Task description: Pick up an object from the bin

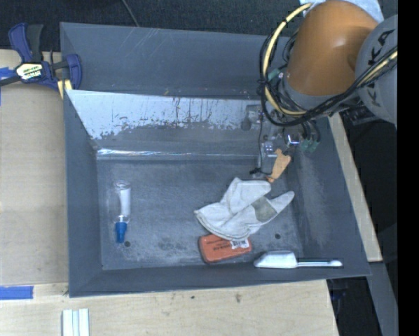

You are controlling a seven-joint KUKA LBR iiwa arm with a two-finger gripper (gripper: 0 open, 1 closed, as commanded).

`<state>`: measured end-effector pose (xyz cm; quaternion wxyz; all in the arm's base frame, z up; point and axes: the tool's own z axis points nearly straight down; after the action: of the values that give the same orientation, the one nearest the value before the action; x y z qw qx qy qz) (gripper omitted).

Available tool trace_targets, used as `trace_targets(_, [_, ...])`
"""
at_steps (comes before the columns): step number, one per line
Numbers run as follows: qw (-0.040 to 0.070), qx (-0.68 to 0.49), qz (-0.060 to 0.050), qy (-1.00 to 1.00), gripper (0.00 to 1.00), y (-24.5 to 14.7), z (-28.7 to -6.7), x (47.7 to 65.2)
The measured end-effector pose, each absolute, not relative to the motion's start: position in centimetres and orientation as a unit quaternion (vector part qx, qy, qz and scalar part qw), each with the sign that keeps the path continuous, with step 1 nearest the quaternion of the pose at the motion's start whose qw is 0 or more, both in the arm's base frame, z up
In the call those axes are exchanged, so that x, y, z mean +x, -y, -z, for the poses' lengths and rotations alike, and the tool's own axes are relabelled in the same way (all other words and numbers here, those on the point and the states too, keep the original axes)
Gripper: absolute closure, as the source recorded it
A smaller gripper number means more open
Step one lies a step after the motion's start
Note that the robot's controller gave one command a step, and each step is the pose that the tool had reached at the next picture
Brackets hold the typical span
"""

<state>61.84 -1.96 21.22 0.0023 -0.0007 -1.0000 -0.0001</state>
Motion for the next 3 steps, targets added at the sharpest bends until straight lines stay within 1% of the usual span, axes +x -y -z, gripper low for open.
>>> trace_targets(1, [-0.002, -0.001, 0.000, 1.000, 0.00, 2.0, -21.7, 62.0])
trace_targets(2, [-0.005, 0.029, 0.000, 1.000, 0.00, 2.5, -17.1, 61.5])
trace_targets(3, [-0.003, 0.086, -0.001, 0.996, 0.00, 2.5, -11.4, 61.0])
